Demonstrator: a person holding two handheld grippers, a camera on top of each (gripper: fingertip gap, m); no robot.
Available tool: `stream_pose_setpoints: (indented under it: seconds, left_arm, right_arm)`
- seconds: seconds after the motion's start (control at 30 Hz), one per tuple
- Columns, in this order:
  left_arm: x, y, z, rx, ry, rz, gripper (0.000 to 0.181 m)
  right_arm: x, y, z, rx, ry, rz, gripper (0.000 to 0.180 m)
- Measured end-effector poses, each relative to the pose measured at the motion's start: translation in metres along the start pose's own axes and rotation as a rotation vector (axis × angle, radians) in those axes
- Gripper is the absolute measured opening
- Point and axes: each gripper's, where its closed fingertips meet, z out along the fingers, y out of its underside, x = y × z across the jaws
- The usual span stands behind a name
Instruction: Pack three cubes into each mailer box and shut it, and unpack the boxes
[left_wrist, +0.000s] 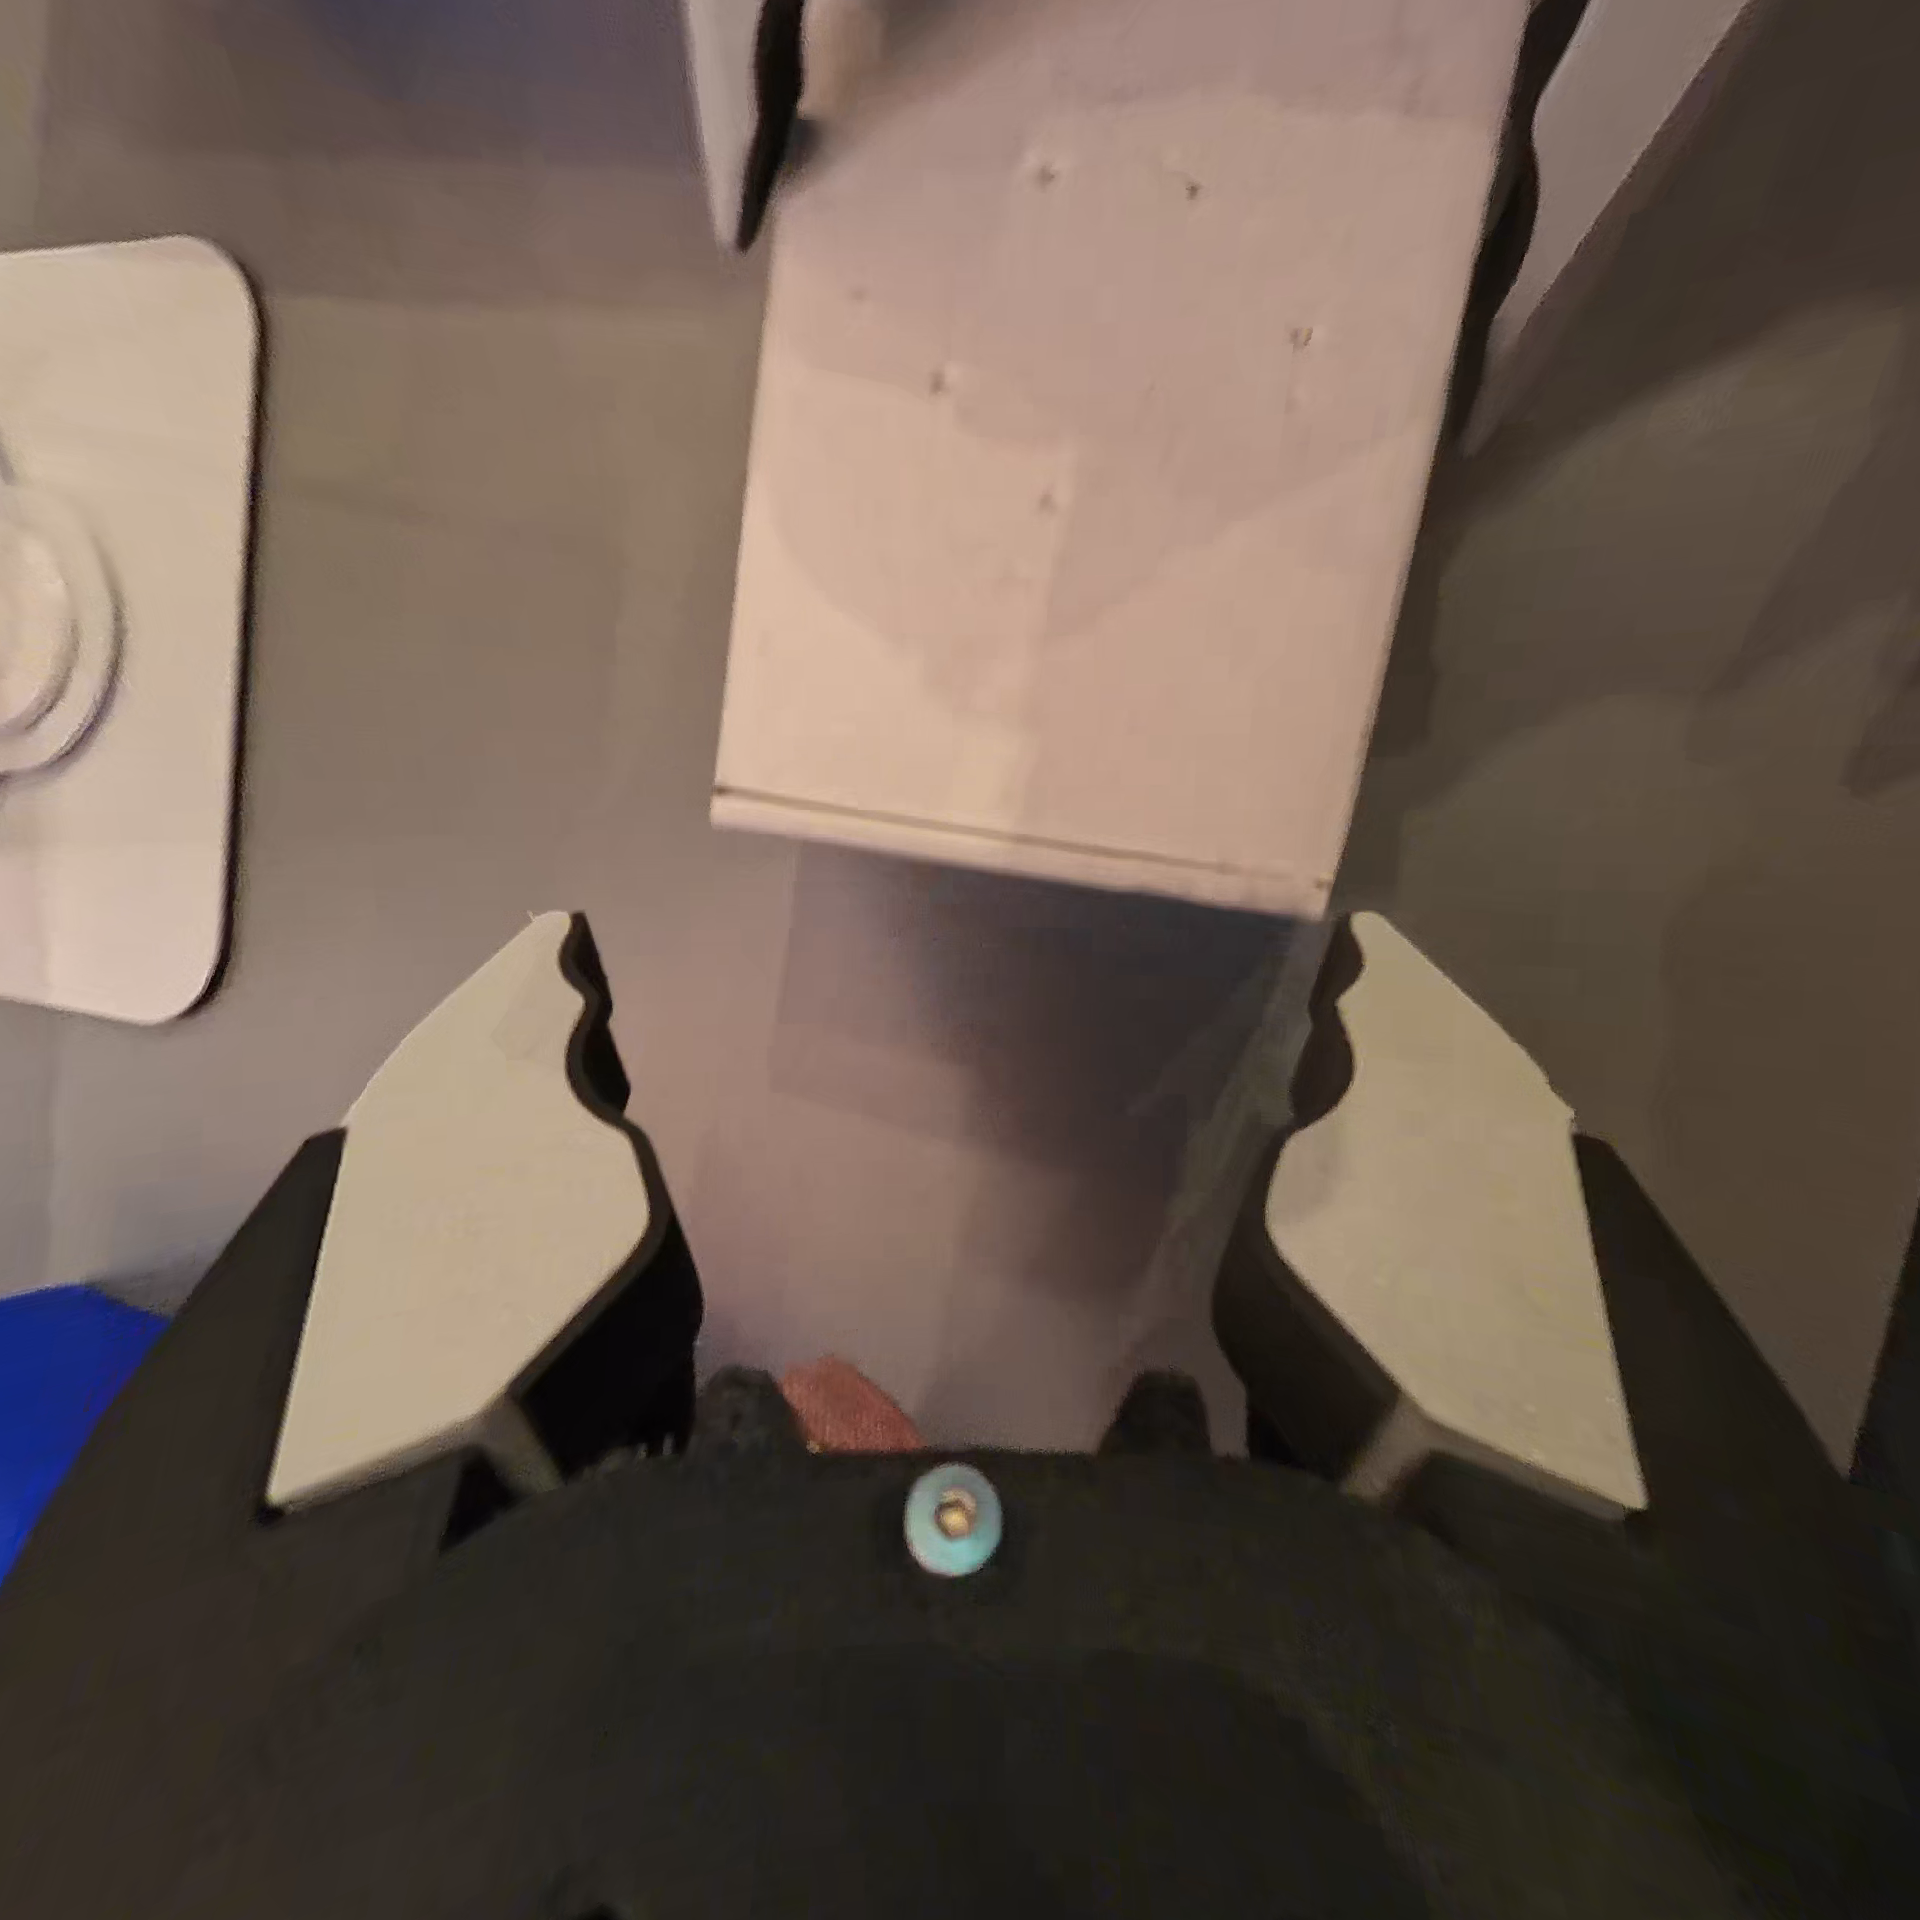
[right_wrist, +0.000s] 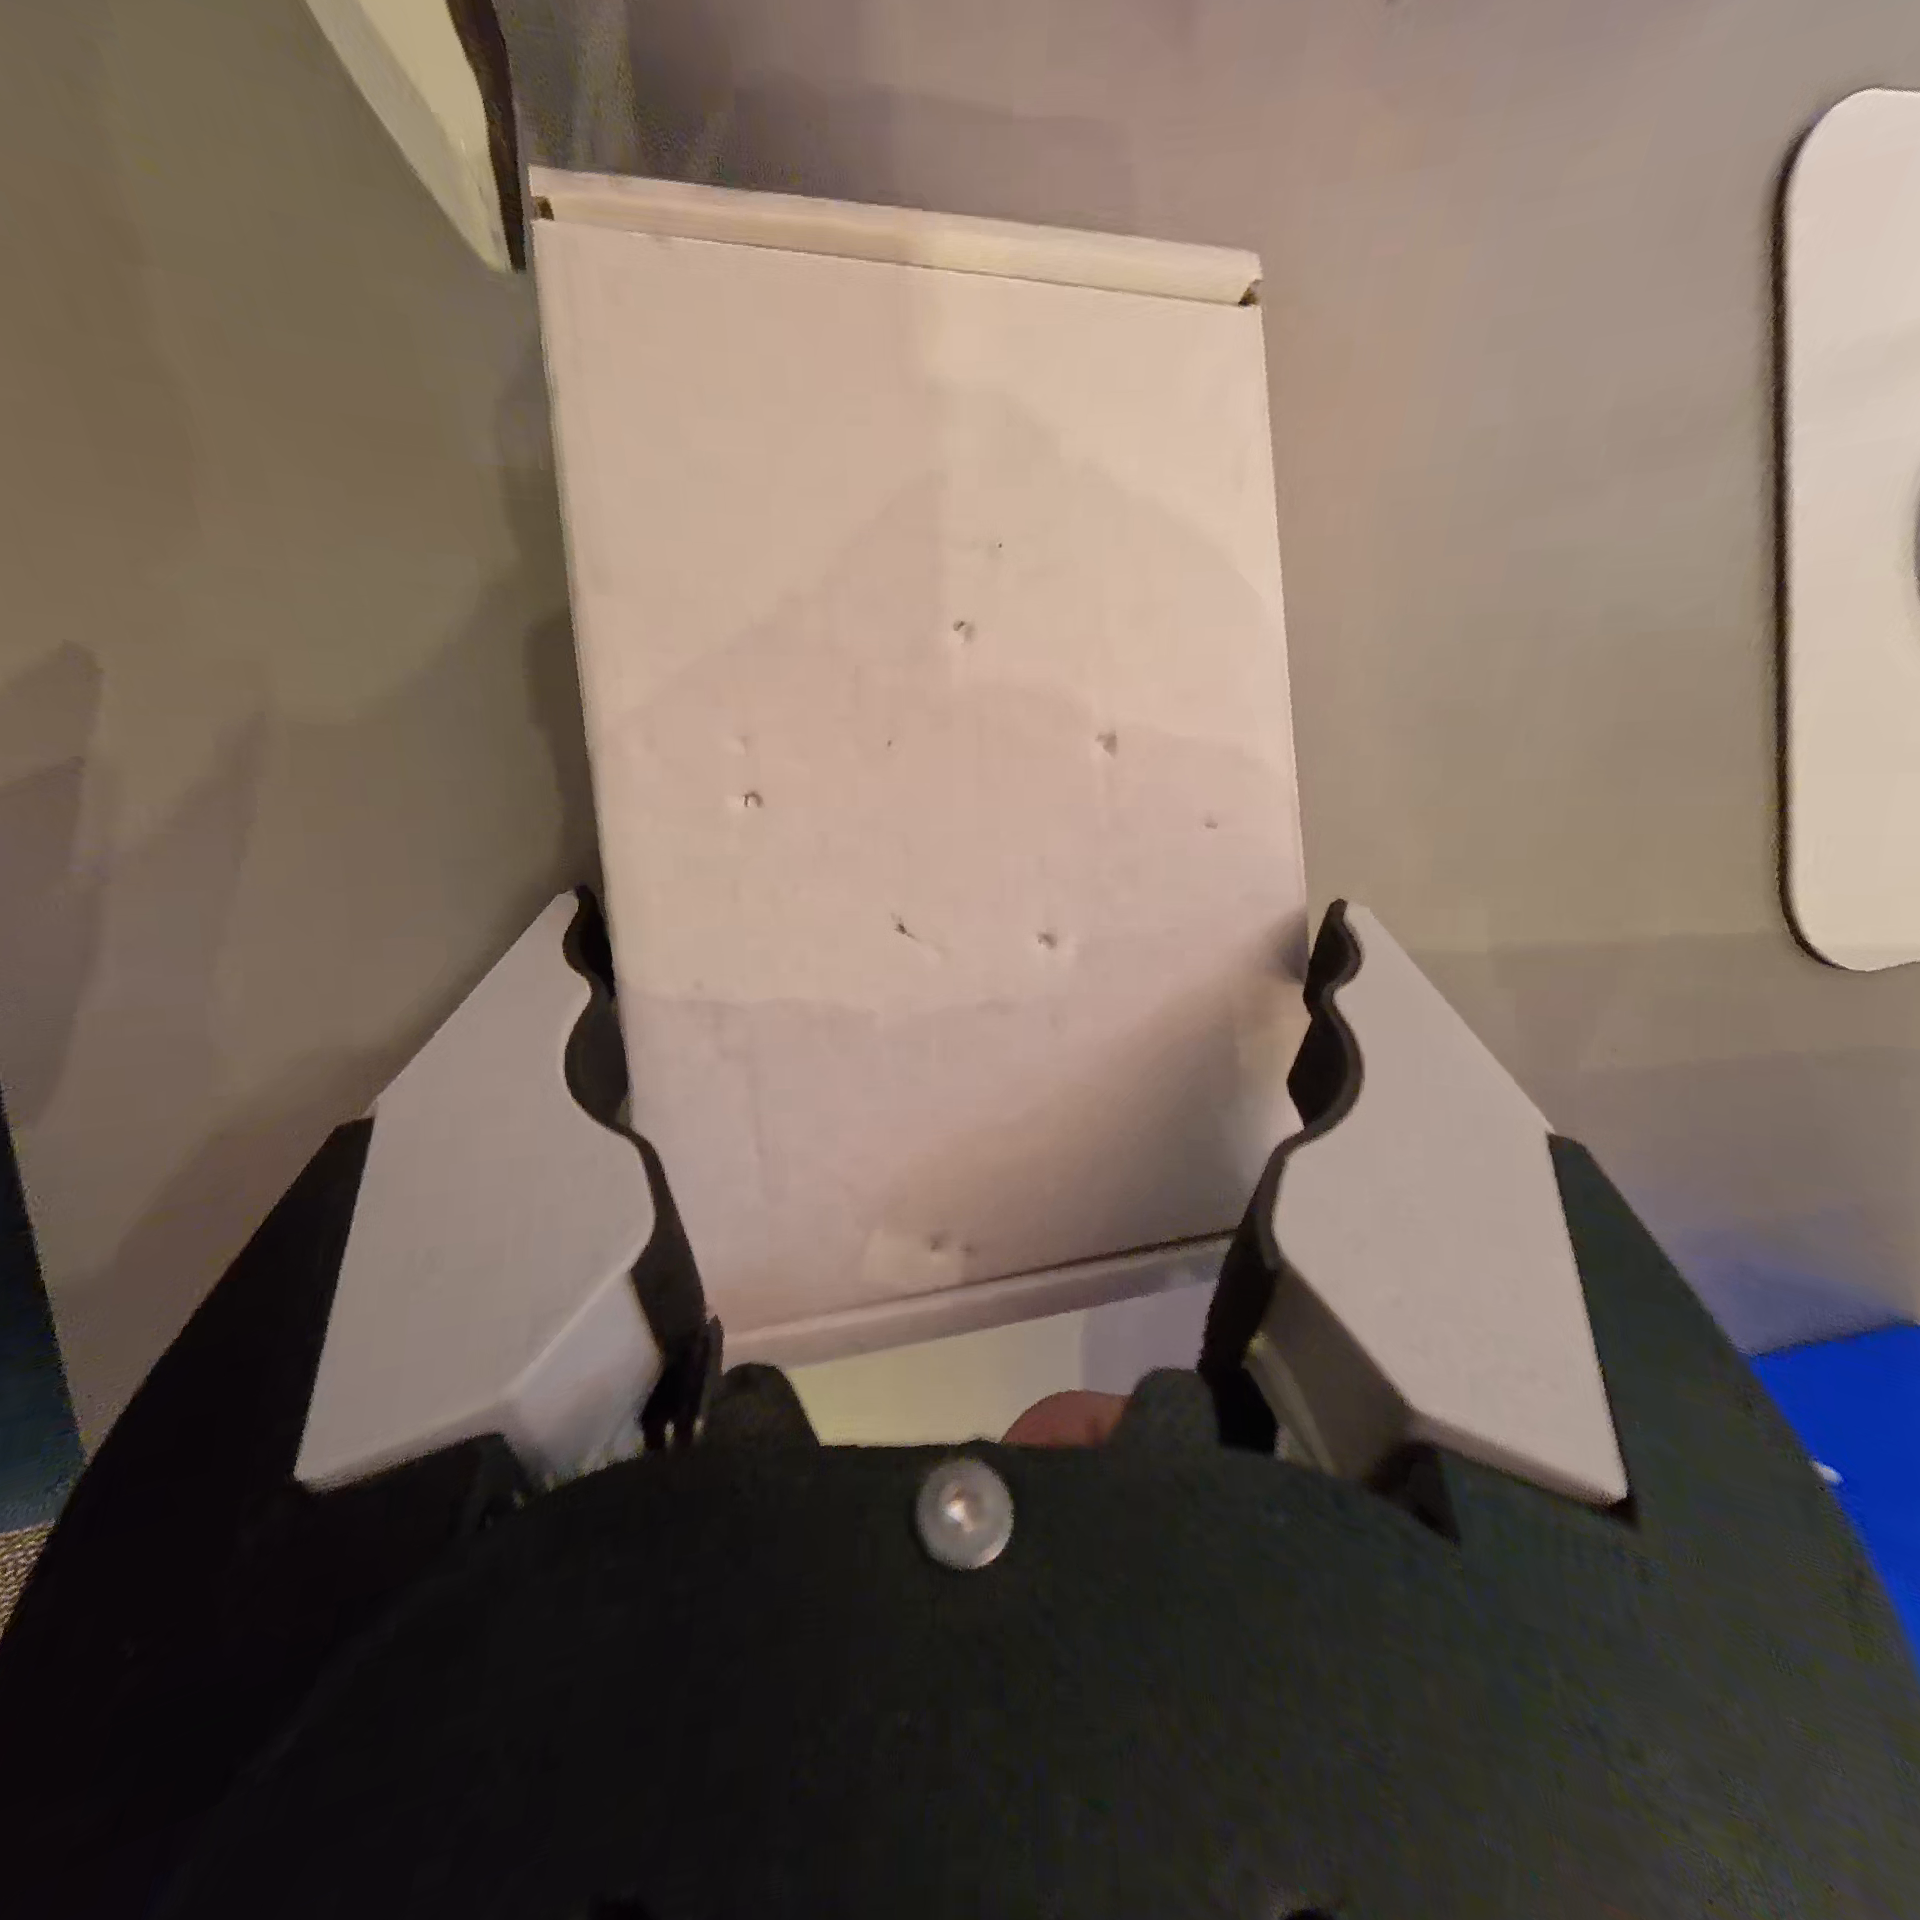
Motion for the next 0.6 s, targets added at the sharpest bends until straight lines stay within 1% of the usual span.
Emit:
stream_pose_setpoints:
  seconds: [0.1,0.2,0.27,0.37,0.47,0.53,0.6]
  left_arm:
    - [-0.003,-0.005,-0.019,0.081,-0.041,-0.055,0.122]
    - [0.002,-0.016,-0.033,0.16,-0.057,-0.094,0.12]
    - [0.002,-0.016,-0.036,0.179,-0.081,-0.104,0.118]
    - [0.009,-0.015,-0.032,0.203,-0.074,-0.128,0.116]
    - [0.016,-0.011,-0.022,0.19,-0.055,-0.134,0.116]
    - [0.018,-0.009,-0.018,0.18,-0.055,-0.122,0.116]
    - [0.02,-0.009,-0.014,0.173,-0.051,-0.121,0.116]
  right_arm:
    - [0.011,0.001,-0.023,0.012,0.02,0.01,0.129]
    - [0.033,0.002,-0.053,0.062,0.048,0.037,0.129]
    - [0.051,0.003,-0.079,0.092,0.075,0.037,0.128]
    - [0.096,0.013,-0.124,0.11,0.161,0.05,0.128]
    - [0.145,0.043,-0.16,0.063,0.246,0.035,0.127]
    - [0.174,0.074,-0.173,-0.001,0.284,0.032,0.127]
    - [0.199,0.108,-0.177,-0.083,0.304,0.034,0.127]
